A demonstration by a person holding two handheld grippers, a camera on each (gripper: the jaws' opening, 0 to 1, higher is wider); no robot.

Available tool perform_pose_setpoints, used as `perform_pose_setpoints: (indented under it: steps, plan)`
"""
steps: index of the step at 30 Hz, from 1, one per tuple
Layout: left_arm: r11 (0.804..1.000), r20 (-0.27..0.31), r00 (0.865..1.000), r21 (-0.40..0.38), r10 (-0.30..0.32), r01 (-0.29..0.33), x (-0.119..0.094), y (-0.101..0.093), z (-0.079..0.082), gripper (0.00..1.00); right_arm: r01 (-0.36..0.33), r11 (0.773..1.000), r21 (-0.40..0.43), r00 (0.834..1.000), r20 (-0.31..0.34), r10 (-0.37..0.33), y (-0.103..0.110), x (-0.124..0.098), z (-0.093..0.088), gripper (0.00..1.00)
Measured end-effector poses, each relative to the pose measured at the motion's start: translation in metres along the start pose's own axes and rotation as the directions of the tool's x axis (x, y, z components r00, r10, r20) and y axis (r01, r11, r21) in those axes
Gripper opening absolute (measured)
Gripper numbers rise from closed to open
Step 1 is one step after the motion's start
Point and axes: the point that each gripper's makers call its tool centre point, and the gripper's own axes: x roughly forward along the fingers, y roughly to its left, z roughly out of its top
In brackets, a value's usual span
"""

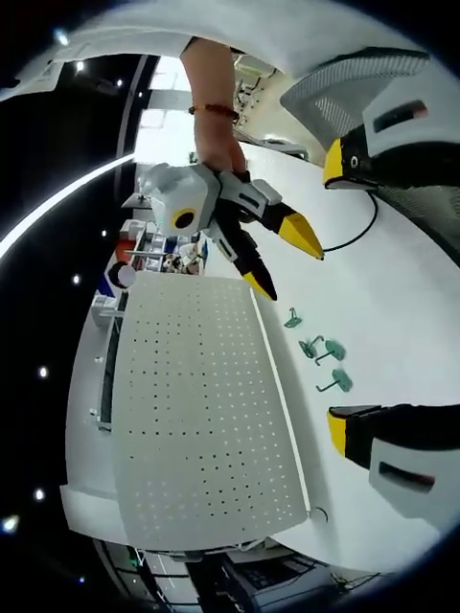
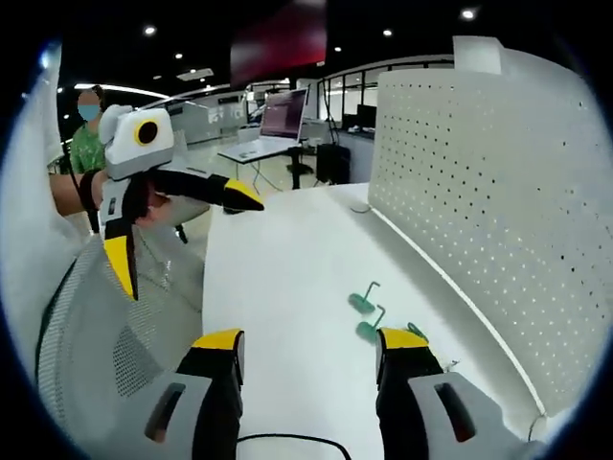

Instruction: Insert the hook assembly into the mounting plate slot until the hook locks in place.

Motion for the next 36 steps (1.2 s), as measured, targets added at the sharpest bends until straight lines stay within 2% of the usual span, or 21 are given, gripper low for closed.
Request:
perform_pose_setpoints:
  steps: [14,36]
  plan:
    - [1.0,-0.017,1.0,-0.009,-0.016,0.016,0.002,-0.003,-0.008,0.94,-0.062,0.996,-0.069,0.994,-0.093,0.056,-0.013,0.016,-0.003,0.53]
    - [1.0,-0.018,1.0,-0.018,-0.02,0.02,0.002,-0.003,-0.011,0.93,-0.165,0.971,-0.172,0.961,-0.251,0.119,-0.03,0.039,-0.012,0.49]
